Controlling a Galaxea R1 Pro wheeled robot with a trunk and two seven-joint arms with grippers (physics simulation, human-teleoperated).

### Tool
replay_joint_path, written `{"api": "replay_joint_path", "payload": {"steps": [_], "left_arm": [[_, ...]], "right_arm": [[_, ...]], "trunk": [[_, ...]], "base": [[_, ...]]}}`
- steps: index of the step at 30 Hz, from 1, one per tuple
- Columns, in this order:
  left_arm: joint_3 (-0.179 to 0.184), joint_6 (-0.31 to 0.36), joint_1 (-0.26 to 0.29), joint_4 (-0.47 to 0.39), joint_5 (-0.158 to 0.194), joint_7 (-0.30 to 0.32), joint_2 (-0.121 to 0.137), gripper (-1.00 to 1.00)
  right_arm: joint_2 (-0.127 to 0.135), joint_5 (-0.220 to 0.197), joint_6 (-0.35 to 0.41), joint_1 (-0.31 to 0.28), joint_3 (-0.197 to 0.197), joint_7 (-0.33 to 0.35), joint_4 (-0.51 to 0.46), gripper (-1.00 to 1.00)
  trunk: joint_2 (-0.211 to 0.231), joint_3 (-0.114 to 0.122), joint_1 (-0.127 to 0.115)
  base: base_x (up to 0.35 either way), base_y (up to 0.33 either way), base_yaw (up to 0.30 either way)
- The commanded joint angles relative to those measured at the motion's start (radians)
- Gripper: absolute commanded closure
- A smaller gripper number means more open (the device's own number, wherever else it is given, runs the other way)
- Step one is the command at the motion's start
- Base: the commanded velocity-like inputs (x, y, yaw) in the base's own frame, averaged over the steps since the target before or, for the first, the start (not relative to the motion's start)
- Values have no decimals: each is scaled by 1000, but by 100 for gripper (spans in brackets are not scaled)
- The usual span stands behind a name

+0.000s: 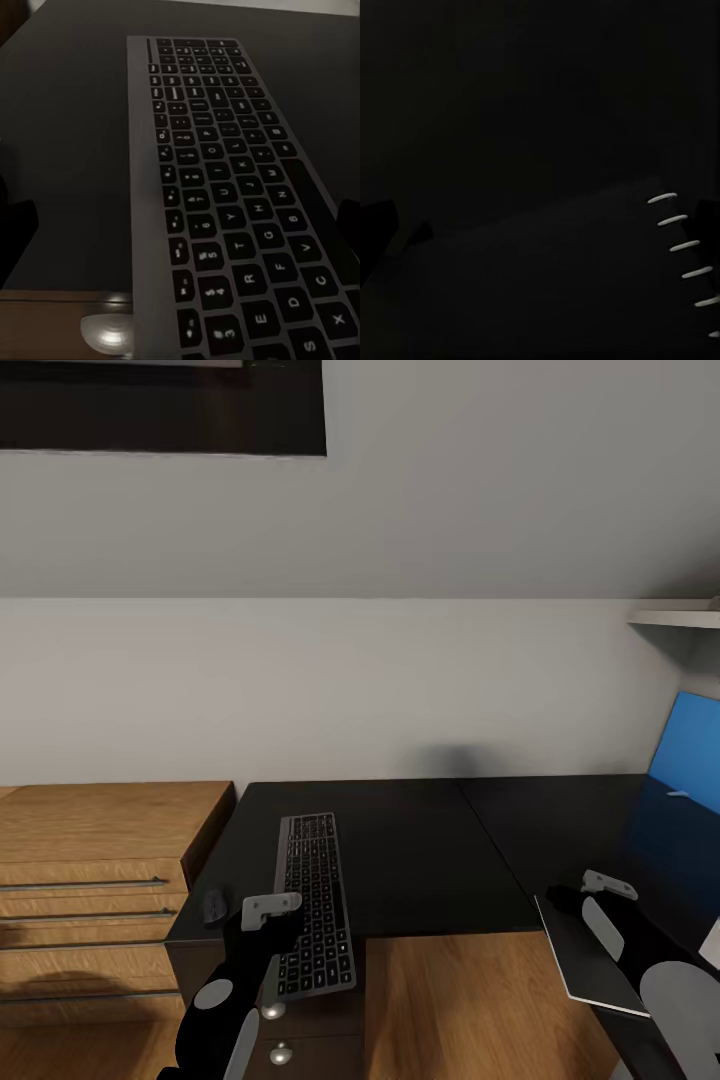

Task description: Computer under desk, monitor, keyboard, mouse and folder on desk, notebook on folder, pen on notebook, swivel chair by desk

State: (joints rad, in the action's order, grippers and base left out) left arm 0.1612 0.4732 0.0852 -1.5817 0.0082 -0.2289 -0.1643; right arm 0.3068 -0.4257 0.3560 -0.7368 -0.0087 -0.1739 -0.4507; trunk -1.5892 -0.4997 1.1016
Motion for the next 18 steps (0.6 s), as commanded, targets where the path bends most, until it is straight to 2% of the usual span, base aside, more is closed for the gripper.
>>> {"api": "replay_joint_path", "payload": {"steps": [1, 5, 8, 12, 18], "left_arm": [[1, 5, 1, -1, 1, -6, 0, -100], [1, 5, 1, -1, 1, -6, 0, -100], [1, 5, 1, -1, 0, -6, 0, -100], [1, 5, 1, -1, 1, -6, 0, -100], [1, 5, 1, -1, 1, -6, 0, -100]], "right_arm": [[0, -16, 7, 1, -2, -7, 10, -100], [-1, -16, 2, 1, -2, -6, 9, -100], [-2, -16, -35, 1, -2, -5, 4, -100], [-4, -16, -125, 1, -1, -6, -8, -100], [-5, -18, -158, 3, -1, -7, -94, -100]], "trunk": [[-1, -1, 0], [-1, -1, 0], [-1, -1, 0], [-1, -1, 0], [-1, -1, 0]], "base": [[-14, 0, 0], [-6, 0, 0], [0, 0, 0], [0, 0, 0], [0, 0, 0]]}}
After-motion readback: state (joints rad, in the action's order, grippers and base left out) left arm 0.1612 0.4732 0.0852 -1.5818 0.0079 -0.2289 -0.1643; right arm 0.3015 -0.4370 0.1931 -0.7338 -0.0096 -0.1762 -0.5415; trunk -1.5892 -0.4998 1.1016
